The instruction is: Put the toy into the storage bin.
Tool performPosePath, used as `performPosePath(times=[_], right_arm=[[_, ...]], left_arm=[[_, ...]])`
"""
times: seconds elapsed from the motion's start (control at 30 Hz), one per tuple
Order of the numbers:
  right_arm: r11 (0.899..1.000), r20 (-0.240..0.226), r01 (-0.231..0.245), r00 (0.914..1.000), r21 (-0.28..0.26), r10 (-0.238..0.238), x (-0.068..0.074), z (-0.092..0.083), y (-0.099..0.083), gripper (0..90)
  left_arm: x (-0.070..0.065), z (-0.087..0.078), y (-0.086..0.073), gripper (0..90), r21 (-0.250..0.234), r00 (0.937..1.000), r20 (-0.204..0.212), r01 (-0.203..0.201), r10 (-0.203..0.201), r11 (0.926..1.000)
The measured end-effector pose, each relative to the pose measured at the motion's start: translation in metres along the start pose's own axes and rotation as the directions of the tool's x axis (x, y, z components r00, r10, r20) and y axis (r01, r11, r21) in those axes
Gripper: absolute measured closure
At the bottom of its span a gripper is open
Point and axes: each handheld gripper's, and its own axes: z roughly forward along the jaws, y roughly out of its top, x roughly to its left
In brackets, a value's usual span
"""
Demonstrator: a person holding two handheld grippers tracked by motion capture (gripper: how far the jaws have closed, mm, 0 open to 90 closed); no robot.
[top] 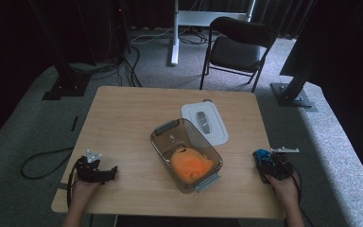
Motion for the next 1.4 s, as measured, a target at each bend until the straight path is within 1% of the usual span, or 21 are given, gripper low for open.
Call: performPosePath(times=[0.2,0.3,0.33,0.37,0.43,0.47,0.53,0.57,0.63,0.67,0.8,0.83,0.9,0.93,1.1,1.13,1.2,1.27,1.33,1.37,1.4], right_arm=[[0.999,-0.016,0.009,0.9998,-0.035,-0.01,0.005,-0.015,0.012,24.7],[0.999,-0.03,0.024,0.9992,-0.042,-0.026,0.009,-0.023,0.019,24.7],[0.998,-0.038,0.027,0.9989,-0.06,-0.029,0.011,-0.027,0.023,24.7],[0.998,-0.049,0.034,0.9981,-0.053,-0.036,0.013,-0.029,0.026,24.7],[0.997,-0.049,0.038,0.998,-0.066,-0.041,0.015,-0.032,0.028,24.7],[0.997,-0.073,0.052,0.9957,-0.062,-0.057,0.018,-0.036,0.033,24.7],[0.996,-0.077,0.046,0.9957,-0.077,-0.052,0.019,-0.038,0.035,24.6],[0.996,-0.1,0.044,0.9937,-0.082,-0.052,0.021,-0.042,0.04,24.7],[0.995,-0.106,0.039,0.9931,-0.091,-0.049,0.023,-0.044,0.042,24.7],[0.993,-0.112,0.056,0.9914,-0.102,-0.067,0.027,-0.048,0.047,24.7],[0.991,-0.121,0.07,0.9891,-0.112,-0.084,0.032,-0.053,0.052,24.7],[0.985,-0.121,0.101,0.9856,-0.138,-0.118,0.041,-0.063,0.061,24.7],[0.983,-0.122,0.1,0.9854,-0.154,-0.119,0.044,-0.066,0.064,24.7],[0.978,-0.137,0.118,0.9802,-0.172,-0.143,0.051,-0.073,0.071,24.7],[0.965,-0.149,0.173,0.9676,-0.198,-0.204,0.069,-0.085,0.086,24.7],[0.962,-0.151,0.173,0.9666,-0.211,-0.207,0.073,-0.088,0.088,24.7],[0.957,-0.169,0.196,0.9573,-0.215,-0.234,0.082,-0.093,0.094,24.7],[0.955,-0.171,0.195,0.9568,-0.224,-0.235,0.086,-0.096,0.096,24.7],[0.949,-0.202,0.204,0.9458,-0.24,-0.255,0.094,-0.101,0.1,24.7],[0.942,-0.223,0.221,0.9341,-0.251,-0.279,0.103,-0.105,0.105,24.7],[0.937,-0.22,0.229,0.9314,-0.264,-0.29,0.107,-0.108,0.107,24.7]], left_arm=[[0.0,0.0,0.0,0.1,0.0,1.0,0.0,-0.001,0.001,1.0],[0.0,0.0,0.0,0.1,0.0,1.0,0.0,-0.001,0.001,1.0],[0.0,0.0,0.0,0.2,0.0,1.0,0.0,0.0,0.0,1.0],[0.0,0.0,0.0,0.2,0.0,1.0,0.0,0.0,0.0,1.0],[0.0,0.0,0.0,0.1,0.0,1.0,0.0,-0.001,0.001,1.0],[0.0,0.0,0.0,0.1,0.0,1.0,0.0,-0.001,0.001,1.0],[0.0,0.0,0.0,0.1,0.0,1.0,0.0,0.0,0.0,1.0],[0.0,0.0,0.0,0.1,0.0,1.0,0.0,-0.001,0.001,1.0],[0.0,0.0,0.0,0.1,0.0,1.0,0.0,-0.001,0.001,1.0],[0.0,0.0,0.0,0.2,0.0,1.0,0.0,-0.001,0.001,1.0],[0.0,0.0,0.0,0.1,0.0,1.0,0.0,0.0,0.0,1.0],[0.0,0.0,0.0,0.1,0.0,1.0,0.0,0.0,0.0,1.0],[0.0,0.0,0.0,0.1,0.0,1.0,0.0,0.0,0.0,1.0],[0.0,0.0,0.0,0.1,0.0,1.0,0.0,0.0,0.0,1.0],[0.0,0.0,0.0,0.1,0.0,1.0,0.0,0.0,0.0,1.0],[0.0,0.0,0.0,0.1,0.0,1.0,0.0,-0.001,0.001,1.0],[0.0,0.0,0.0,0.1,0.0,1.0,0.0,0.0,0.0,1.0],[0.0,0.0,0.0,0.1,-0.002,1.0,0.0,0.002,-0.002,1.0],[0.0,0.0,0.0,0.1,0.0,1.0,0.002,0.0,0.0,1.0],[0.0,0.0,0.0,0.1,-0.001,1.0,0.002,-0.001,0.001,1.0],[0.0,0.0,0.0,0.1,-0.002,1.0,0.001,-0.002,0.002,1.0]])
